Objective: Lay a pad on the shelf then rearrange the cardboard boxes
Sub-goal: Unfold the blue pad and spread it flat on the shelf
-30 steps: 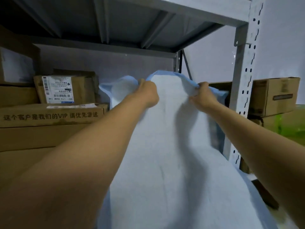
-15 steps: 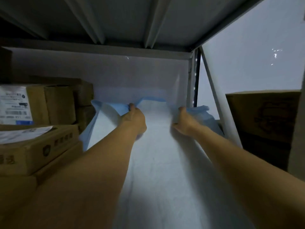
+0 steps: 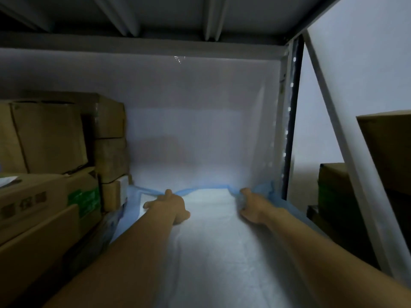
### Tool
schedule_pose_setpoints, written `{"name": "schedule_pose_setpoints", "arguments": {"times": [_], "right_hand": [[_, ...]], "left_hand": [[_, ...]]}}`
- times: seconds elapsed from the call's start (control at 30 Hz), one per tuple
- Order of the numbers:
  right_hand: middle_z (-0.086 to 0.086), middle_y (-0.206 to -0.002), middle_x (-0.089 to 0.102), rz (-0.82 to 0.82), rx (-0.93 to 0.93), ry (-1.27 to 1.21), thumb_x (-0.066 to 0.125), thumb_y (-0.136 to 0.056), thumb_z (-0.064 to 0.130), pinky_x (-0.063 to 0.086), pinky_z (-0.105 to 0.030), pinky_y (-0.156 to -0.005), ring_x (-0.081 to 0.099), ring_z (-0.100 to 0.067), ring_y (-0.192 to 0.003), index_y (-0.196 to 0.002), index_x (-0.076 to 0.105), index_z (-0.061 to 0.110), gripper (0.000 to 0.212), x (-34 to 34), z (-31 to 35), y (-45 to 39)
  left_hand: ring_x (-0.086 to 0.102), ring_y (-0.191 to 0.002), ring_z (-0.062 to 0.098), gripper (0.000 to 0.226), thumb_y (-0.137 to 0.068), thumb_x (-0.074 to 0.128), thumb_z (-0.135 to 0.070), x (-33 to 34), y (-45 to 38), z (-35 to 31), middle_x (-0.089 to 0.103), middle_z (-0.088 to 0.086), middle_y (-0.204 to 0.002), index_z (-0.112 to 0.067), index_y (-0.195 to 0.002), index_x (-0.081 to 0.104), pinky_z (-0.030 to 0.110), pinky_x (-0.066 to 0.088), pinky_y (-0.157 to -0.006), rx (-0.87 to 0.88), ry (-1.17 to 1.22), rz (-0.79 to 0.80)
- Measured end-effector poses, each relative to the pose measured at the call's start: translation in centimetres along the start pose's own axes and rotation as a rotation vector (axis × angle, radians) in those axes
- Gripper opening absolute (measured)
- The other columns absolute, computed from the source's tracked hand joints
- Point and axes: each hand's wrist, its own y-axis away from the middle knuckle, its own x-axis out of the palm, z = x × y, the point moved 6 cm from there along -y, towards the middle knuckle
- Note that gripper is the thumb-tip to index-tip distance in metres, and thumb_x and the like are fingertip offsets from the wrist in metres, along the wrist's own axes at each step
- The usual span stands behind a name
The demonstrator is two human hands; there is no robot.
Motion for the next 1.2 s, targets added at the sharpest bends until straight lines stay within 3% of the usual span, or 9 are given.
{"name": "schedule_pose_setpoints", "arguments": {"times": [0.07,0.17,0.23,0.4,0.53,0.7,0.8,0.9,1.2], "right_hand": [[-0.015,-0.132,0.055,-0.001,-0.045,0.007,0.049,-0.093,0.027,0.043,-0.032,-0.099,0.054,-0.031,-0.117,-0.145,0.024,0.022,0.058,0.5,-0.2,0.1],[-0.014,-0.111,0.064,-0.169,-0.127,-0.008,0.056,-0.089,0.03,0.047,-0.031,-0.082,0.061,-0.03,-0.1,-0.127,0.04,0.021,0.042,-0.5,0.1,0.0],[-0.011,-0.109,0.063,-0.231,-0.151,-0.002,0.06,-0.087,0.037,0.045,-0.031,-0.078,0.06,-0.028,-0.098,-0.11,0.045,0.019,0.033,-0.8,0.4,0.1],[-0.01,-0.134,0.053,0.053,-0.005,0.084,0.04,-0.09,0.059,0.04,-0.037,-0.099,0.051,-0.028,-0.119,-0.125,0.048,0.014,0.057,1.7,-1.4,-0.6],[-0.012,-0.137,0.051,0.052,0.011,0.047,0.041,-0.093,0.047,0.036,-0.032,-0.1,0.049,-0.028,-0.122,-0.129,0.053,0.009,0.053,1.5,-1.2,-1.1],[-0.013,-0.115,0.065,-0.131,0.008,-0.071,0.054,-0.091,0.019,0.041,-0.026,-0.088,0.059,-0.027,-0.107,-0.109,0.066,0.0,0.029,-0.6,-2.2,0.6],[-0.012,-0.113,0.06,-0.042,0.072,0.001,0.049,-0.094,0.022,0.04,-0.025,-0.083,0.054,-0.029,-0.115,-0.108,0.063,0.001,0.029,-1.1,-2.3,3.7],[-0.014,-0.14,0.046,0.063,0.154,0.098,0.041,-0.098,0.029,0.036,-0.028,-0.101,0.045,-0.028,-0.126,-0.133,0.049,0.005,0.042,-1.2,-2.2,7.1],[-0.013,-0.143,0.043,0.062,0.286,0.11,0.033,-0.102,0.026,0.033,-0.031,-0.105,0.044,-0.028,-0.128,-0.138,0.042,0.006,0.042,-2.0,-1.3,19.9]], "left_hand": [[0.054,-0.112,0.033,0.063,-0.083,0.055,-0.048,-0.8,0.1,-0.1,0.031,0.012,-0.135,-0.012,-0.134,0.046,0.042,0.048,-0.095,-0.011,-0.012,-0.089],[0.053,-0.107,0.027,0.046,-0.084,0.062,-0.036,-2.2,-0.3,-1.4,0.033,0.009,-0.13,-0.016,-0.124,0.05,0.034,0.047,-0.084,0.11,-0.039,-0.301],[0.049,-0.113,0.027,0.044,-0.086,0.061,-0.035,-1.4,-0.9,-2.4,0.033,0.009,-0.133,-0.019,-0.126,0.05,0.035,0.045,-0.09,0.22,0.031,-0.263],[0.038,-0.134,0.029,0.055,-0.096,0.034,-0.053,2.8,-2.6,-2.4,0.036,0.009,-0.15,-0.024,-0.143,0.035,0.045,0.035,-0.108,0.24,0.091,-0.029],[0.043,-0.129,0.028,0.058,-0.095,0.039,-0.054,2.6,-2.5,-2.1,0.039,0.011,-0.145,-0.019,-0.141,0.039,0.041,0.04,-0.104,0.226,0.098,-0.076],[0.041,-0.128,0.029,0.06,-0.09,0.052,-0.047,1.0,-0.4,-1.9,0.033,0.012,-0.142,-0.014,-0.139,0.039,0.039,0.043,-0.1,0.212,0.101,-0.221],[0.039,-0.133,0.032,0.074,-0.089,0.052,-0.052,1.0,1.9,-1.1,0.025,0.015,-0.151,-0.012,-0.146,0.028,0.041,0.039,-0.105,0.136,0.149,-0.119],[0.033,-0.139,0.03,0.082,-0.089,0.047,-0.059,1.5,4.9,-0.6,0.021,0.017,-0.156,-0.009,-0.149,0.023,0.038,0.032,-0.111,0.116,0.133,0.02],[0.022,-0.144,0.029,0.076,-0.093,0.045,-0.053,2.2,16.7,0.7,0.021,0.017,-0.156,-0.006,-0.149,0.024,0.034,0.026,-0.112,0.205,0.147,0.097]]}}
